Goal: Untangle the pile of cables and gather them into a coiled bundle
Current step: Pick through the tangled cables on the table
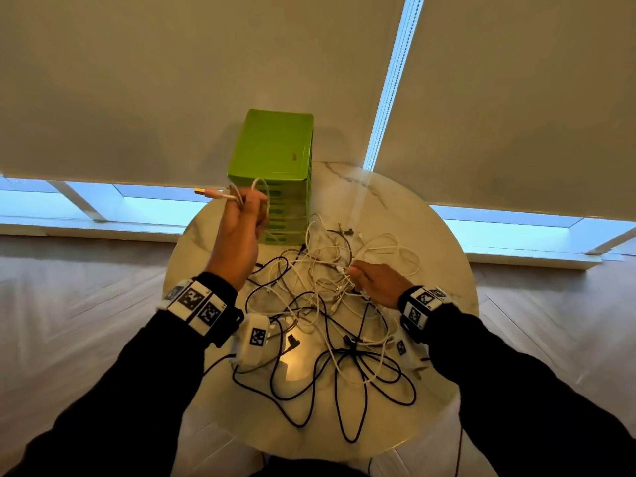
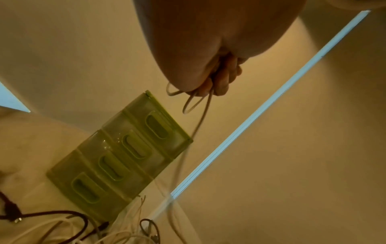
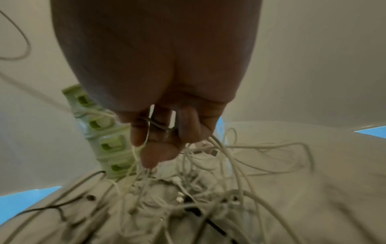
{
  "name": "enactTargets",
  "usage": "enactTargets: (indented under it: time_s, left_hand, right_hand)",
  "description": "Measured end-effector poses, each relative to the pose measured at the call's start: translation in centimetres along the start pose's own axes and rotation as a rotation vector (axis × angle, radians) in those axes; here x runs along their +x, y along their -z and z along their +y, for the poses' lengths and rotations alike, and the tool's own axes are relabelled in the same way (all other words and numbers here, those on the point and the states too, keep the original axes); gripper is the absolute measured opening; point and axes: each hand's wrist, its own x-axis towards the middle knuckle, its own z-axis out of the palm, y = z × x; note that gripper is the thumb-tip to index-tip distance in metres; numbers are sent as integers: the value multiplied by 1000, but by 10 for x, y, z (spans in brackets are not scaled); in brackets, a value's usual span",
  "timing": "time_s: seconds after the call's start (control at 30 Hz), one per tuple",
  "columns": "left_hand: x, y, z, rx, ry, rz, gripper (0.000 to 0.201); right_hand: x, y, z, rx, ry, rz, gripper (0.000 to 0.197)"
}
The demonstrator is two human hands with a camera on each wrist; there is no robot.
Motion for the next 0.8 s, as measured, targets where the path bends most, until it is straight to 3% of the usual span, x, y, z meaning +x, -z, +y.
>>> enactTargets:
  time_s: [0.23, 0.43, 0.57, 0.67, 0.8]
  left_hand:
    - [-29, -16, -34, 380, 106, -323, 21]
    - [-32, -28, -56, 266, 161, -273, 32]
    - [-31, -53, -40, 45, 155, -265, 27]
    - [-32, -80, -22, -96, 150, -380, 28]
    - [-41, -126, -5, -222, 228, -562, 29]
  right_hand:
    - [6, 14, -66, 278, 275, 83, 25]
    - [-15, 30, -65, 206, 278, -17, 27]
    - [-40, 39, -15, -32, 46, 70, 28]
    - [-74, 42, 30, -151, -241, 140, 13]
    - [-135, 39, 65, -494, -501, 248, 19]
